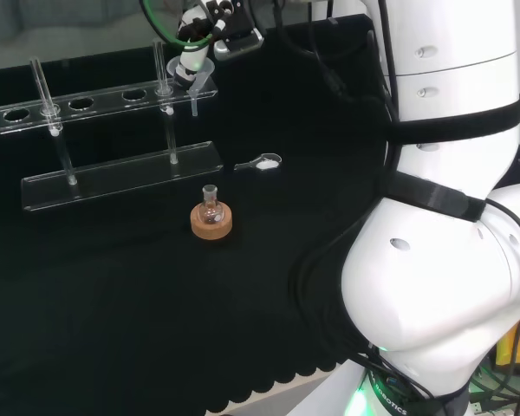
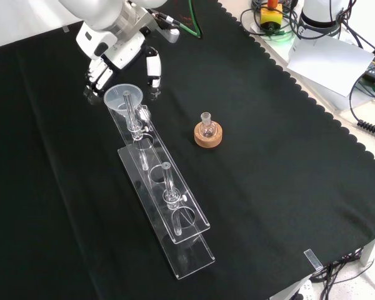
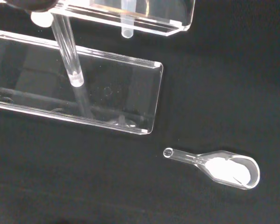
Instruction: Pick up the funnel from the transparent funnel stand.
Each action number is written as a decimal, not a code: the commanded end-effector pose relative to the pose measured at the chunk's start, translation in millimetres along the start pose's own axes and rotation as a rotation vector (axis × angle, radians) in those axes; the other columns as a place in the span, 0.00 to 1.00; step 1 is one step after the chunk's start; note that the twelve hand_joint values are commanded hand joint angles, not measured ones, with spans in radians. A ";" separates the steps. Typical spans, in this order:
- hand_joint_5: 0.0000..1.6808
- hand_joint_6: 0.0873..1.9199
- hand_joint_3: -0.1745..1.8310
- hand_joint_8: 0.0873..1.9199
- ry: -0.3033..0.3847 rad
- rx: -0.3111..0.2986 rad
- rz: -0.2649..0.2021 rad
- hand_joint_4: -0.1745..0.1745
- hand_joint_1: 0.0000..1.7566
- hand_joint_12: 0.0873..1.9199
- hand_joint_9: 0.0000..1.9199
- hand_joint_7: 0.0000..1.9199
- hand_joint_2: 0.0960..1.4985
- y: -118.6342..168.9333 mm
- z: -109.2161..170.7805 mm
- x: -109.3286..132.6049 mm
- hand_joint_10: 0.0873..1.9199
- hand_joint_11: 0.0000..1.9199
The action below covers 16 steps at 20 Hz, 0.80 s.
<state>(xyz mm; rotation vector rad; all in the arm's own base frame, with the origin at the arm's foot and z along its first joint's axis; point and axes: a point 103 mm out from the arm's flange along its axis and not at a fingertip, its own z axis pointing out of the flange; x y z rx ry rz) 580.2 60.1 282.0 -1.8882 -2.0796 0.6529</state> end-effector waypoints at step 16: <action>0.08 0.00 0.29 0.32 -0.114 0.004 0.030 0.25 0.45 0.71 0.21 0.01 0.41 16.9 8.7 5.0 0.35 0.19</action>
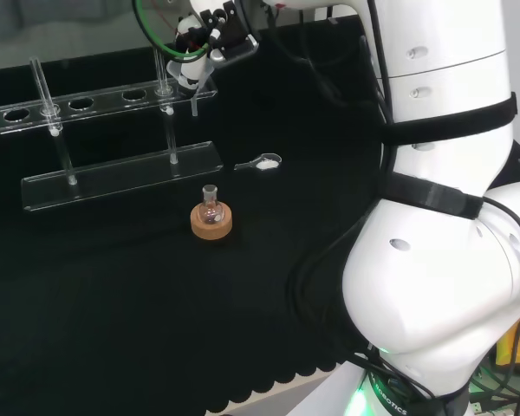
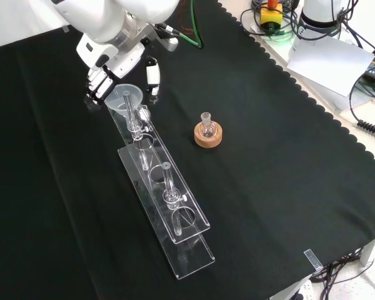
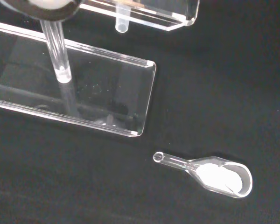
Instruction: Pick up the funnel from the transparent funnel stand.
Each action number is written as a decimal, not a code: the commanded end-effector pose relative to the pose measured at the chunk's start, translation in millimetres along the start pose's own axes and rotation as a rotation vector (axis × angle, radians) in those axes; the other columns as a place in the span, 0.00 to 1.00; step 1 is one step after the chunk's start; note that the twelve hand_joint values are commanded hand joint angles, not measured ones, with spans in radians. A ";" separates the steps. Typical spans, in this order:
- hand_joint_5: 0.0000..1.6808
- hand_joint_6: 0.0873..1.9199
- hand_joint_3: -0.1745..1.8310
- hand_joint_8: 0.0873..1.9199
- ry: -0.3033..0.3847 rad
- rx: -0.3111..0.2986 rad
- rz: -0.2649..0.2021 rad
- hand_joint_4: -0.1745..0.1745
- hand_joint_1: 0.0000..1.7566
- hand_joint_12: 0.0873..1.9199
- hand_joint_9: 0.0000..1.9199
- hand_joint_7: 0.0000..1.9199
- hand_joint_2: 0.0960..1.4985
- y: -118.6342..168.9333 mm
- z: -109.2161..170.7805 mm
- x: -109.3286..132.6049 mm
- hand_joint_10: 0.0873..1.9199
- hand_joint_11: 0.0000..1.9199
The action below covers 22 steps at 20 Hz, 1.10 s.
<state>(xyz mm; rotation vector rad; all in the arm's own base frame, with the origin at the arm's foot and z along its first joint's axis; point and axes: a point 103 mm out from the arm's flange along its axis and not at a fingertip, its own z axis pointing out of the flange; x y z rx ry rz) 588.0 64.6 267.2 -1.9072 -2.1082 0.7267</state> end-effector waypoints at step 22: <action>0.47 0.32 0.42 0.33 -0.167 -0.195 0.113 0.43 0.56 0.61 0.53 0.36 0.43 -57.3 -63.9 -14.3 0.21 0.34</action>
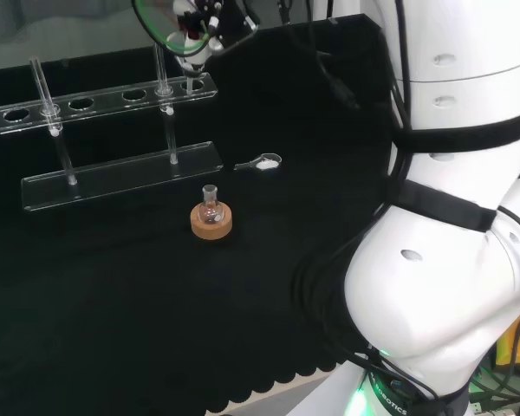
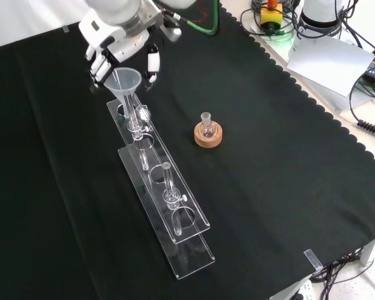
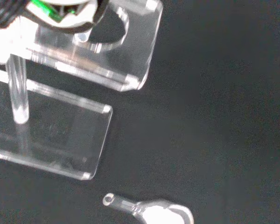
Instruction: Pick up the funnel from the transparent funnel stand.
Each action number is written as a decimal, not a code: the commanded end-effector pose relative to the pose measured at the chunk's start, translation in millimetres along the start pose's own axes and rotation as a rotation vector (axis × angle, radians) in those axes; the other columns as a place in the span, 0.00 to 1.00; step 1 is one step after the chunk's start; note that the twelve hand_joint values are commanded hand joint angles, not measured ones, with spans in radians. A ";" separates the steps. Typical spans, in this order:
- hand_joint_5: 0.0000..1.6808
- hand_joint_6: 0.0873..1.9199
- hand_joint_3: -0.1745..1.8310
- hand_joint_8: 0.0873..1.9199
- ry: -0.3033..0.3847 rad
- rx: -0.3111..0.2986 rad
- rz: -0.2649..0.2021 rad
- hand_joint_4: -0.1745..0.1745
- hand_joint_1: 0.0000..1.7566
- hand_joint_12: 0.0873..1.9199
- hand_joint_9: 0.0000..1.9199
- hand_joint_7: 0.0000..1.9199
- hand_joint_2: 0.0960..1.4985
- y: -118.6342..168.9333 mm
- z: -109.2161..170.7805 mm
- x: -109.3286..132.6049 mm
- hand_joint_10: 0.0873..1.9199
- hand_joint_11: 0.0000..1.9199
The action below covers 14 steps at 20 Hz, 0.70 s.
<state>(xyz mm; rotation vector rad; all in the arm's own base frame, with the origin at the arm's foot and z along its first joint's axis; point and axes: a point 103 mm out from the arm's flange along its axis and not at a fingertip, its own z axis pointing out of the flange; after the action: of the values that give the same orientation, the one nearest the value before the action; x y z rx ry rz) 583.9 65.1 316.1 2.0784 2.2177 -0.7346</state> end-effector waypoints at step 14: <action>0.45 0.34 0.42 0.34 -0.064 -0.039 0.086 0.42 0.56 0.60 0.53 0.36 0.42 -119.7 -36.0 -21.1 0.21 0.35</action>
<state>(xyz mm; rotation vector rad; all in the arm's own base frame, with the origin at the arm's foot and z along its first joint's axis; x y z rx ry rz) 524.7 54.3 383.2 2.0811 2.1190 -0.7173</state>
